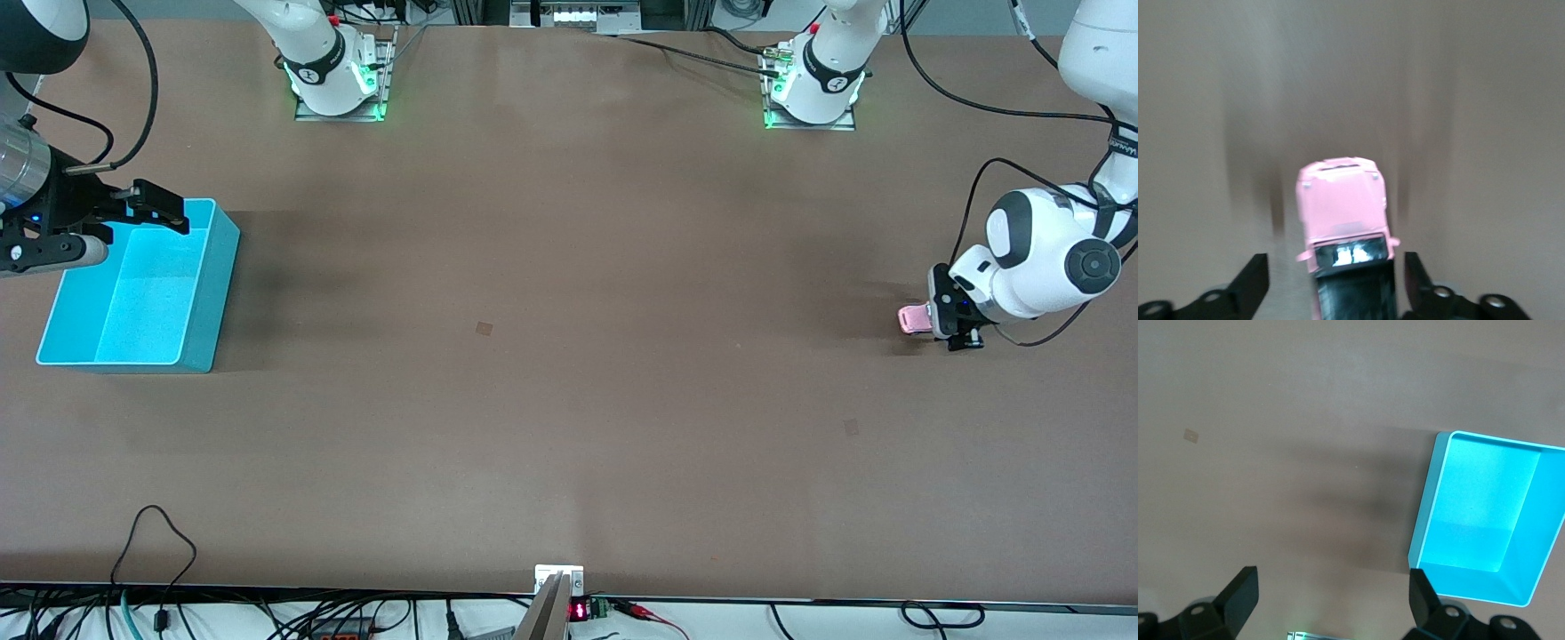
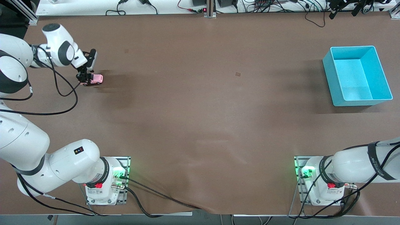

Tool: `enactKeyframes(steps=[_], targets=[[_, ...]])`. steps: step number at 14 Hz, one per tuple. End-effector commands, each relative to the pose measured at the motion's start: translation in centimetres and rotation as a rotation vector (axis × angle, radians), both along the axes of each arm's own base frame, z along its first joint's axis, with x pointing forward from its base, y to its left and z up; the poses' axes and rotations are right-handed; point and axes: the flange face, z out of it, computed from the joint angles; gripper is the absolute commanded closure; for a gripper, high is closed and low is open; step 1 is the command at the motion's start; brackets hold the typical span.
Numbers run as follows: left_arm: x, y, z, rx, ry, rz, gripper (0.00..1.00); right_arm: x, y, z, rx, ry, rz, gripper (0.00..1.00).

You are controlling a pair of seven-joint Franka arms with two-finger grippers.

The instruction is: Wind and store pink jeep toy

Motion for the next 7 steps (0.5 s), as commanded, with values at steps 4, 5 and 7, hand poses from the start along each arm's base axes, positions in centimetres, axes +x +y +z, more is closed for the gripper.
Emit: enactKeyframes(steps=[4,5,7], targets=[[1.9,-5.0,11.7,0.045,0.022,-0.078,0.0,-0.7,0.1,0.7,-0.016,-0.002,-0.009,0.0],[1.9,-5.4,12.1,0.024,0.014,-0.064,0.0,-0.7,0.0,0.7,-0.016,-0.003,-0.011,0.0],[2.1,-6.5,12.2,-0.017,0.007,-0.044,0.0,-0.7,0.0,0.7,-0.016,-0.002,-0.011,0.0]])
